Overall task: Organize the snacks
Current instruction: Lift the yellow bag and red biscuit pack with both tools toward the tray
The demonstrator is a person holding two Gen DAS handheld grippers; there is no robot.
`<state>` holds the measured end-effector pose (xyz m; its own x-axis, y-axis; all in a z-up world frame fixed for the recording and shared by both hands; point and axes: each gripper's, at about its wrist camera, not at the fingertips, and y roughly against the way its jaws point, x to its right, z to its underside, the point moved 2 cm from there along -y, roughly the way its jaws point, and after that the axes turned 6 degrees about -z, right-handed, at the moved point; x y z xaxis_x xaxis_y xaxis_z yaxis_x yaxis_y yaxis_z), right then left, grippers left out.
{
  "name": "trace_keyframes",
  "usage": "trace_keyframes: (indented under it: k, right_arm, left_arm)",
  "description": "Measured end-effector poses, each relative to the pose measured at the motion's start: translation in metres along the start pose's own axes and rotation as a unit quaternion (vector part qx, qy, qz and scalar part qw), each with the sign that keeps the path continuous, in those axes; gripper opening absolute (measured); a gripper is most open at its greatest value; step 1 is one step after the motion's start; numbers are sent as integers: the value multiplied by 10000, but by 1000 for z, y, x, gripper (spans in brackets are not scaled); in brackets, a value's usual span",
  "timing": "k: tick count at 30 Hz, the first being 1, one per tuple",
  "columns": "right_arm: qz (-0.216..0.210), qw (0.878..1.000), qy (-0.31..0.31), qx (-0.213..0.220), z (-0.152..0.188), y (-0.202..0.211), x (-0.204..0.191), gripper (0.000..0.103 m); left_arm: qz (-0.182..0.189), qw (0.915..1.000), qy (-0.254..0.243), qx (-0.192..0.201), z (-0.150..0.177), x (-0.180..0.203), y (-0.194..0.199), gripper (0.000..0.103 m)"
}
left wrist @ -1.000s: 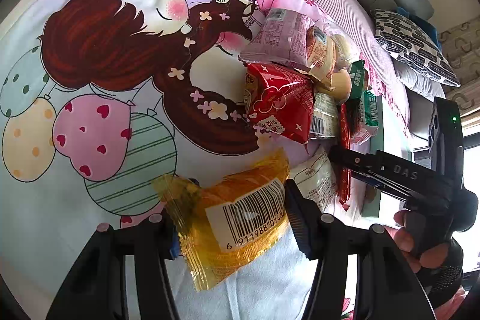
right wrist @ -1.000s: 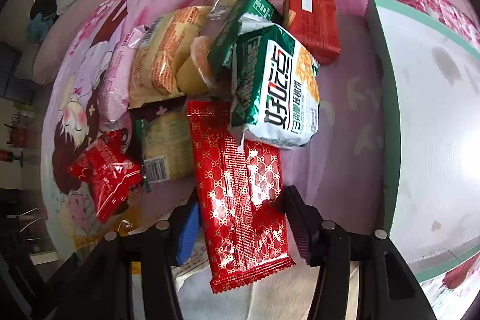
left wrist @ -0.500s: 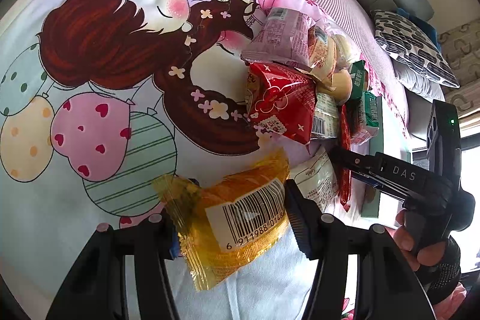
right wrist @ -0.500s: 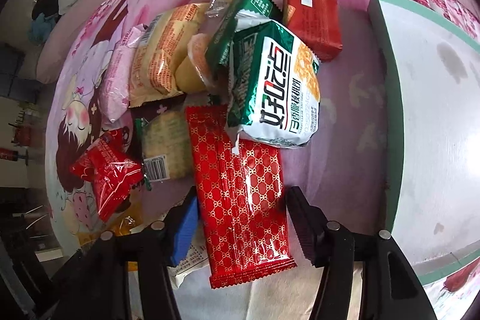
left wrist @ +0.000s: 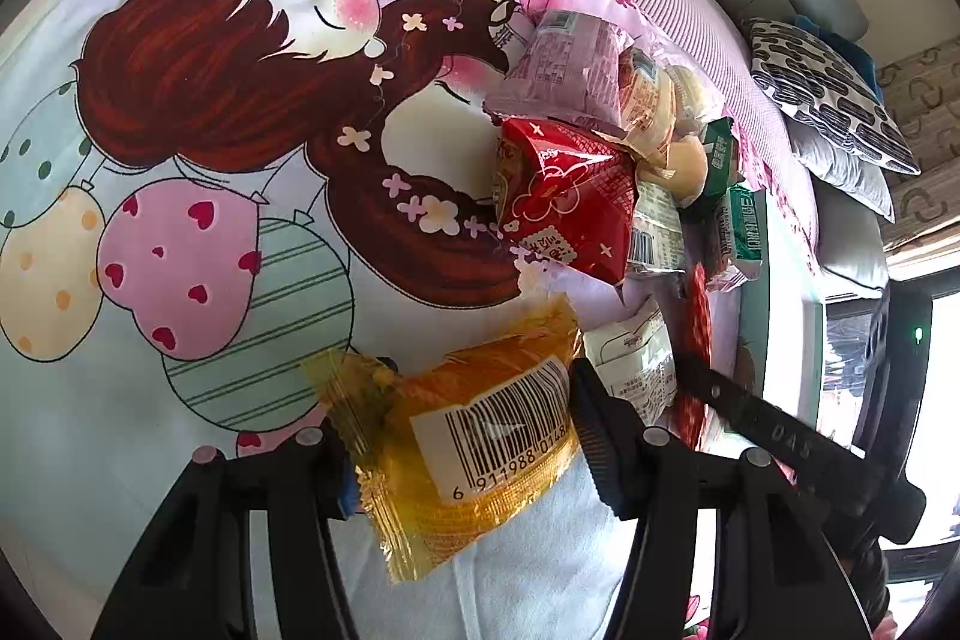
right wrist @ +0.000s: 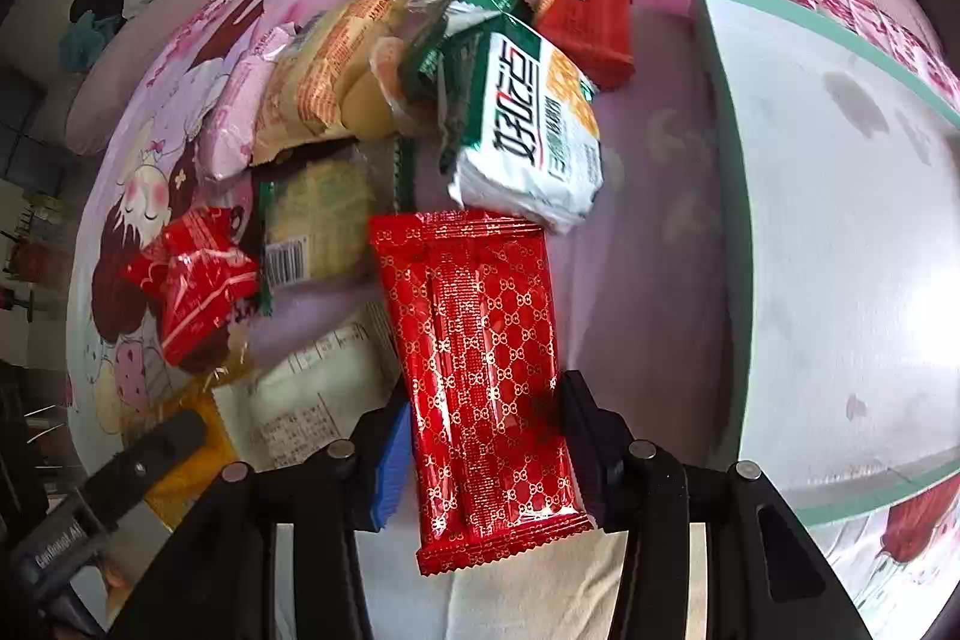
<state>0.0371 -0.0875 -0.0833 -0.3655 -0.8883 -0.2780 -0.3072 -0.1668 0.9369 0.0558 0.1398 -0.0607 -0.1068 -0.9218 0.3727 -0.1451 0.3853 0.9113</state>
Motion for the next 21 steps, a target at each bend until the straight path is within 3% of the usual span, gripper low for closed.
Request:
trace_keyframes:
  k: [13, 21]
  right_arm:
    - [281, 9995, 37, 127, 41, -4, -6, 49]
    - [112, 9996, -200, 154, 53, -4, -1, 49]
  left_arm:
    - [-88, 10000, 38, -17, 6, 0, 6, 58]
    - [-207, 9998, 60, 10, 13, -2, 18, 58]
